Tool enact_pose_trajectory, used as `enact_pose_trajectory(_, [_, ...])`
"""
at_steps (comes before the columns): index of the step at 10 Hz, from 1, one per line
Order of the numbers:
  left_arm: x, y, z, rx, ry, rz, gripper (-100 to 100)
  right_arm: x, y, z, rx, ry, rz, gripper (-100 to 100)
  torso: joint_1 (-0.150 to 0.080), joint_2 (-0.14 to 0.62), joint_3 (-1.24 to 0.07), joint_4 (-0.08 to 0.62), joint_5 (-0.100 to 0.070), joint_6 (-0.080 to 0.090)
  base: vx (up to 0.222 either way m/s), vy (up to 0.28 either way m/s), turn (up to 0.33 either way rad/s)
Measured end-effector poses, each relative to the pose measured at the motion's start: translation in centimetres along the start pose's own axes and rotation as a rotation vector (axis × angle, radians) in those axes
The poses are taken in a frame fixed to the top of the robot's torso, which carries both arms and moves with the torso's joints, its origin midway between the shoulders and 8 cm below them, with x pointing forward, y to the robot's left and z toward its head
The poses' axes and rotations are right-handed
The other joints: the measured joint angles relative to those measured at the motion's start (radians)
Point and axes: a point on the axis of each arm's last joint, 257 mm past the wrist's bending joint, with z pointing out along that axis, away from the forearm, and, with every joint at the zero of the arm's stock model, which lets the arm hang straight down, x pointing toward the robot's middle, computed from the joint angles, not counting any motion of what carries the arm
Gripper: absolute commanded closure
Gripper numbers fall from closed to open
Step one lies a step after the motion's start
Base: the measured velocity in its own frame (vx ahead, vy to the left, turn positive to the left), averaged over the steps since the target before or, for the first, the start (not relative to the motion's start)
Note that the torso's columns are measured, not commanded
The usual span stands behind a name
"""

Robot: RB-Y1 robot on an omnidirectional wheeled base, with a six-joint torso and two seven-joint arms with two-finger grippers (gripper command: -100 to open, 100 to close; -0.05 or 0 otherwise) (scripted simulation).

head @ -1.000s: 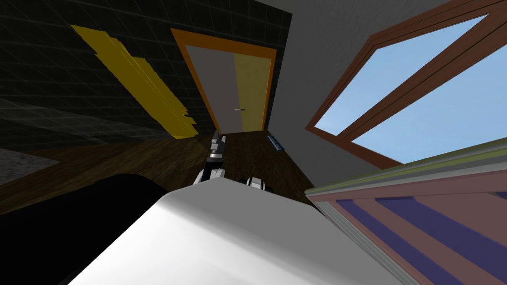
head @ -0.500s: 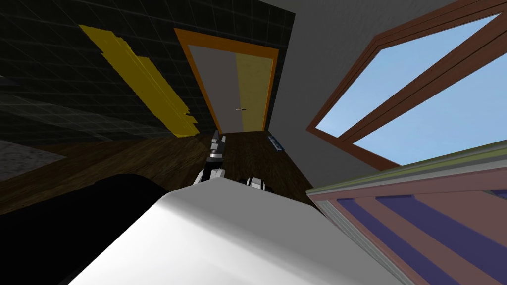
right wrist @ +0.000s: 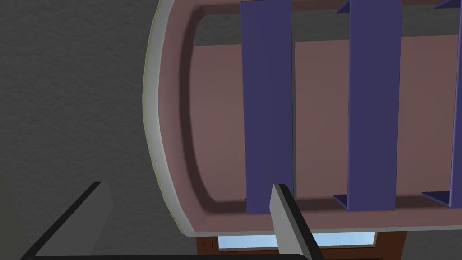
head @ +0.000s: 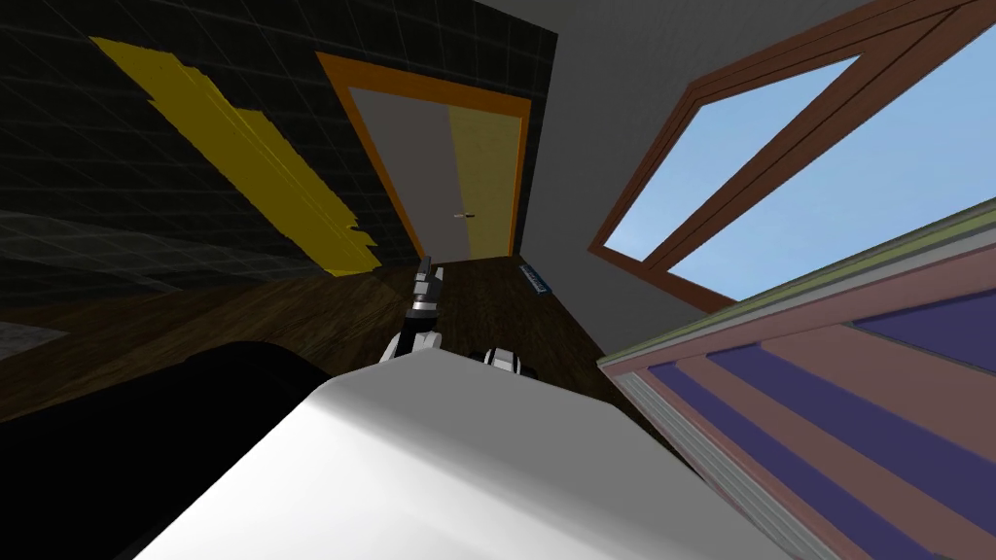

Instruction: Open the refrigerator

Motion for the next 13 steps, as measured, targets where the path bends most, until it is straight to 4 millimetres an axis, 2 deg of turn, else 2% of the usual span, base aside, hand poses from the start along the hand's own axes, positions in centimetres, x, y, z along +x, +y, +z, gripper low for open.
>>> enact_pose_trajectory(1, [0.0,0.0,0.0,0.0,0.0,0.0,0,1.0,1.3,1.1,-0.016,-0.007,0.033,-100,-0.001,-0.002,-0.002,-0.001,0.0,0.0,0.0,0.0,0.0])
enact_pose_trajectory(2, [0.0,0.0,0.0,0.0,0.0,0.0,0,0.9,2.6,2.6,-0.036,-0.024,0.047,-100,-0.001,-0.003,-0.002,-0.001,0.0,0.0,0.006,-0.001,0.001])
enact_pose_trajectory(4, [0.0,0.0,0.0,0.0,0.0,0.0,0,-1.1,4.6,4.8,-0.079,-0.068,0.048,-100,0.0,0.0,0.0,0.0,0.0,0.0,0.006,-0.001,0.003])
enact_pose_trajectory(5, [0.0,0.0,0.0,0.0,0.0,0.0,0,-1.9,5.3,5.8,-0.093,-0.082,0.048,-100,0.0,0.002,0.001,0.001,0.0,0.001,-0.059,-0.004,-0.341])
enact_pose_trajectory(6, [0.0,0.0,0.0,0.0,0.0,0.0,0,-0.8,6.9,6.9,-0.121,-0.067,0.083,-100,-0.001,0.007,0.005,0.003,0.0,0.003,-0.094,-0.016,-0.331])
enact_pose_trajectory(8, [0.0,0.0,0.0,0.0,0.0,0.0,0,1.5,9.9,9.1,-0.165,-0.044,0.158,-100,-0.002,0.004,0.003,0.002,-0.001,0.0,-0.032,-0.013,-0.001])
enact_pose_trajectory(9, [0.0,0.0,0.0,0.0,0.0,0.0,0,1.7,12.4,9.9,-0.195,-0.052,0.178,-100,-0.001,-0.001,0.0,0.0,0.0,0.0,0.005,-0.001,0.015])
enact_pose_trajectory(10, [0.0,0.0,0.0,0.0,0.0,0.0,0,1.8,14.0,11.1,-0.21,-0.06,0.206,-100,0.0,-0.003,-0.002,-0.001,0.0,0.0,0.007,0.001,-0.002])
enact_pose_trajectory(12, [0.0,0.0,0.0,0.0,0.0,0.0,0,0.0,15.8,13.2,-0.243,-0.108,0.23,-100,0.001,-0.001,-0.001,0.0,0.001,0.0,0.008,0.001,-0.001])
enact_pose_trajectory(13, [0.0,0.0,0.0,0.0,0.0,0.0,0,-1.9,17.3,14.3,-0.27,-0.136,0.224,-100,0.0,0.001,0.001,0.0,0.0,0.0,0.006,0.001,0.008])
